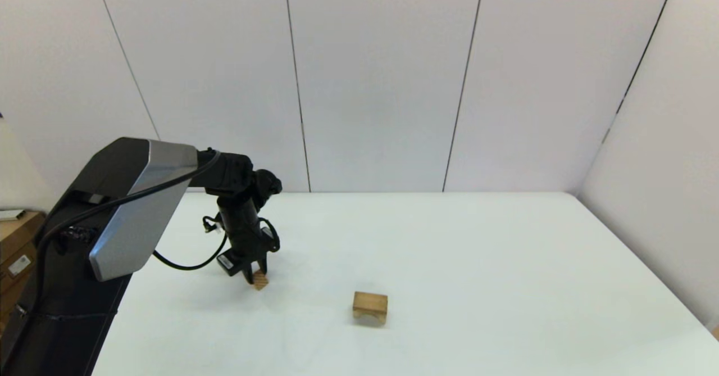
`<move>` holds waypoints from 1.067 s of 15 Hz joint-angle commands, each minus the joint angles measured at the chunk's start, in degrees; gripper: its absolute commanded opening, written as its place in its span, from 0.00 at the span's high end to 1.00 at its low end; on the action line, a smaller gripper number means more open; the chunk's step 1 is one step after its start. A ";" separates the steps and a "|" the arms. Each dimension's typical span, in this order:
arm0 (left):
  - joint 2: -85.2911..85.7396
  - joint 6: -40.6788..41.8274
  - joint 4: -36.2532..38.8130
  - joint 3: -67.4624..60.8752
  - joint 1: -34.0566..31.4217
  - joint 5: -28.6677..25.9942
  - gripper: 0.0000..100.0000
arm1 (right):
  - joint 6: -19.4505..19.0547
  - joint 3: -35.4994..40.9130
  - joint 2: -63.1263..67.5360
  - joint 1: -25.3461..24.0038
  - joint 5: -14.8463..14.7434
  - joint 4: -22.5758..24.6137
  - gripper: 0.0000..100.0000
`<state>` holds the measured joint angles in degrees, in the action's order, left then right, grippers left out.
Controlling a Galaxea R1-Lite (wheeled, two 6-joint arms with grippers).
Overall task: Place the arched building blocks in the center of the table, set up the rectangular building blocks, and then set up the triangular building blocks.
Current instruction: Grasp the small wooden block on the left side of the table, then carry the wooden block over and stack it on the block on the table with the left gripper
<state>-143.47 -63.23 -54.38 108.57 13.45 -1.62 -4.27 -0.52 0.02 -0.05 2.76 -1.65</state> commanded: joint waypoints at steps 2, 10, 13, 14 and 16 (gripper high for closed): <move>1.09 -0.66 -0.37 0.33 0.00 -0.05 1.00 | -0.13 0.00 -0.11 0.05 0.06 -0.02 0.00; 11.46 14.72 -7.05 0.68 0.00 0.30 1.00 | -0.13 0.00 -0.11 -0.04 0.06 -0.02 0.00; 14.45 25.62 -11.18 0.24 0.70 0.30 1.00 | -0.13 0.00 -0.11 -0.04 0.06 -0.02 0.00; 15.24 29.31 -11.27 0.24 1.06 0.22 1.00 | -0.04 0.00 -0.11 -0.04 0.06 -0.02 0.00; 15.85 36.51 -11.45 0.15 2.46 0.22 1.00 | -0.04 0.00 -0.11 -0.04 0.06 -0.02 0.00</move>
<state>-129.68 -32.85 -65.27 108.85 14.60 -1.43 -4.33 -0.52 0.02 -0.05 2.78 -1.65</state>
